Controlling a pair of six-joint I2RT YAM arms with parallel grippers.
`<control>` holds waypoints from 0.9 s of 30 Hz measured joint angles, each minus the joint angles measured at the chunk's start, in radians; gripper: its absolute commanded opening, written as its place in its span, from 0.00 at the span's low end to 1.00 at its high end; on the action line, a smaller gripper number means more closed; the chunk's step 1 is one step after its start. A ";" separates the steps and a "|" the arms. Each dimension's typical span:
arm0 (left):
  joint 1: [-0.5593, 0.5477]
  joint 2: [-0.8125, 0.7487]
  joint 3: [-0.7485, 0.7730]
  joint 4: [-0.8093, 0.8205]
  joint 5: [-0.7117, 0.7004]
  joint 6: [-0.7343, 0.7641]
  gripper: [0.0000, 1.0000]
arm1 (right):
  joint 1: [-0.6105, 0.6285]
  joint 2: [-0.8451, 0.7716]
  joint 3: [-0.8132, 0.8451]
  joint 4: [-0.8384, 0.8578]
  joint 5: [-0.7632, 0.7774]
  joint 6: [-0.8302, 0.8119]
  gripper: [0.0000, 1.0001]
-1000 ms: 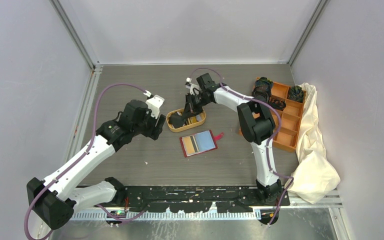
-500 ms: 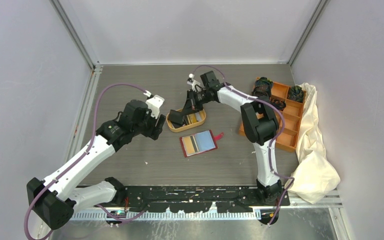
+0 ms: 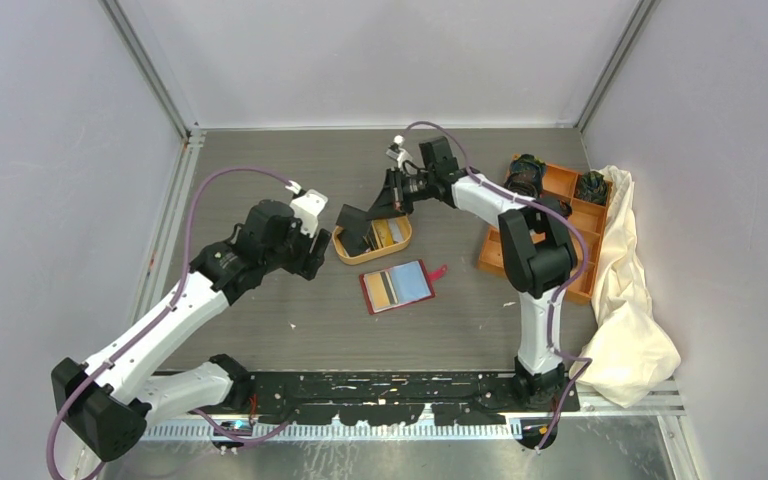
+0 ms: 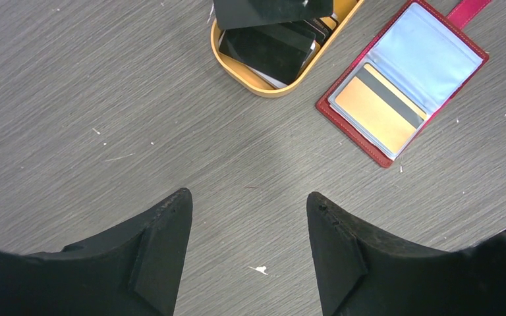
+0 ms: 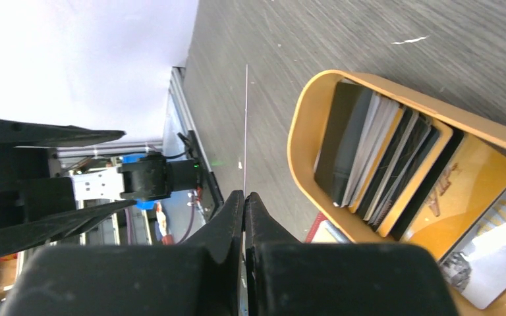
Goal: Put the credit cards into the card holder
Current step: Pick up the credit card from the storage box.
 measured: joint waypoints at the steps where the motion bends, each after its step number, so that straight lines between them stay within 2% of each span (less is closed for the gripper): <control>1: 0.000 -0.002 0.000 0.000 0.000 0.000 0.66 | -0.003 -0.010 -0.011 0.017 -0.008 0.014 0.01; 7: 0.000 -0.019 0.000 0.000 0.021 -0.017 0.66 | -0.030 -0.097 -0.097 0.167 -0.045 0.120 0.01; 10: 0.003 -0.033 0.000 0.007 0.080 -0.081 0.66 | -0.047 -0.151 -0.138 0.232 -0.056 0.168 0.01; 13: 0.004 -0.068 -0.034 0.081 0.173 -0.188 0.66 | -0.059 -0.210 -0.177 0.277 -0.064 0.200 0.01; 16: 0.004 -0.134 -0.132 0.206 0.257 -0.329 0.66 | -0.070 -0.285 -0.235 0.308 -0.071 0.218 0.01; 21: 0.004 -0.226 -0.386 0.599 0.336 -0.632 0.64 | -0.073 -0.421 -0.359 0.356 -0.093 0.230 0.01; 24: 0.005 -0.211 -0.505 0.831 0.353 -0.786 0.63 | -0.073 -0.481 -0.405 0.378 -0.106 0.235 0.01; 27: 0.005 -0.154 -0.552 1.004 0.361 -0.903 0.63 | -0.073 -0.517 -0.430 0.413 -0.122 0.243 0.01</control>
